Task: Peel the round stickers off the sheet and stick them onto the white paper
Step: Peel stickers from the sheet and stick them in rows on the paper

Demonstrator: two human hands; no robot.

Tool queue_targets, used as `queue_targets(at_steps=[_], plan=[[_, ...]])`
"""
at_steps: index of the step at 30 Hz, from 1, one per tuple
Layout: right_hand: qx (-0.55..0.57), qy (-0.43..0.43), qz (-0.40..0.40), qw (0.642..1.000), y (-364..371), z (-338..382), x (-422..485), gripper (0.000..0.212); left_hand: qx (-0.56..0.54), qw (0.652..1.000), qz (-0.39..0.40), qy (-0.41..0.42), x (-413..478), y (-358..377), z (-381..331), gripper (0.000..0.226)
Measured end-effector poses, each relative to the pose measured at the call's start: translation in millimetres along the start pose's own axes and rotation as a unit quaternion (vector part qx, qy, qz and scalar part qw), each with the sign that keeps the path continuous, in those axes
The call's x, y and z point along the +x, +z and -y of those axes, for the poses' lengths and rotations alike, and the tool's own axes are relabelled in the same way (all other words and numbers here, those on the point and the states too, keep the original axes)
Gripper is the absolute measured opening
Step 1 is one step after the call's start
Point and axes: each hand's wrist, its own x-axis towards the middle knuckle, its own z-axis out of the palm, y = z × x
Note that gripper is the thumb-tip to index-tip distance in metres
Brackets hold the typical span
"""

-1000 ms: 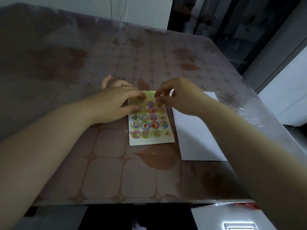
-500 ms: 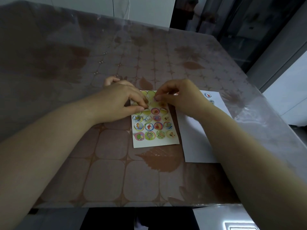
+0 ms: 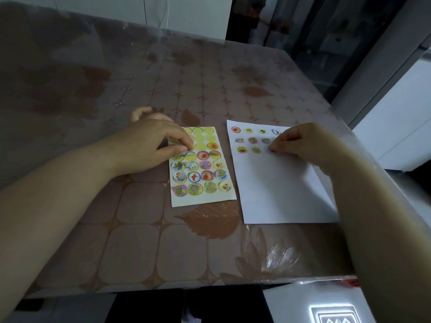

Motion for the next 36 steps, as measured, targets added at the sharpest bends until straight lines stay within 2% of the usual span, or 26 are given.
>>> queue_targets(at_steps=[3, 8, 13, 15, 17, 19, 27, 30, 35, 36], plan=[[0.013, -0.006, -0.008, 1.0, 3, -2, 4, 0.011, -0.001, 1.0, 0.004, 0.0, -1, 0, 1, 0.024], [0.003, -0.006, -0.011, 1.0, 6, -2, 3, 0.007, -0.004, 1.0, 0.0, 0.002, -1, -1, 2, 0.039], [-0.008, 0.01, -0.008, 1.0, 6, 1, 4, 0.008, -0.001, 1.0, 0.002, -0.001, 0, 1, 2, 0.039], [-0.026, 0.023, -0.018, 0.999, 6, 2, 7, 0.019, -0.001, 1.0, 0.001, -0.001, -1, 1, 3, 0.043], [-0.048, 0.045, -0.035, 0.997, 5, 2, 10, 0.041, 0.0, 1.0, 0.004, 0.002, -1, 1, 3, 0.042], [-0.045, 0.055, -0.04, 0.997, 6, 3, 10, 0.05, -0.002, 1.0, 0.005, 0.002, -1, 0, 3, 0.039], [-0.007, 0.049, -0.06, 0.997, 11, 2, 8, 0.036, -0.01, 1.0, 0.014, -0.012, -1, 0, 2, 0.028], [-0.011, -0.001, -0.057, 0.998, 8, 10, 3, 0.024, -0.017, 1.0, 0.013, -0.015, -2, 0, 2, 0.031], [-0.111, -0.172, 0.039, 0.978, 14, 54, -6, 0.003, -0.013, 0.999, 0.026, -0.016, -1, -1, 1, 0.032], [-0.122, -0.198, 0.051, 0.971, 21, 60, -4, 0.006, -0.01, 0.999, 0.026, -0.015, -1, -1, 1, 0.032]])
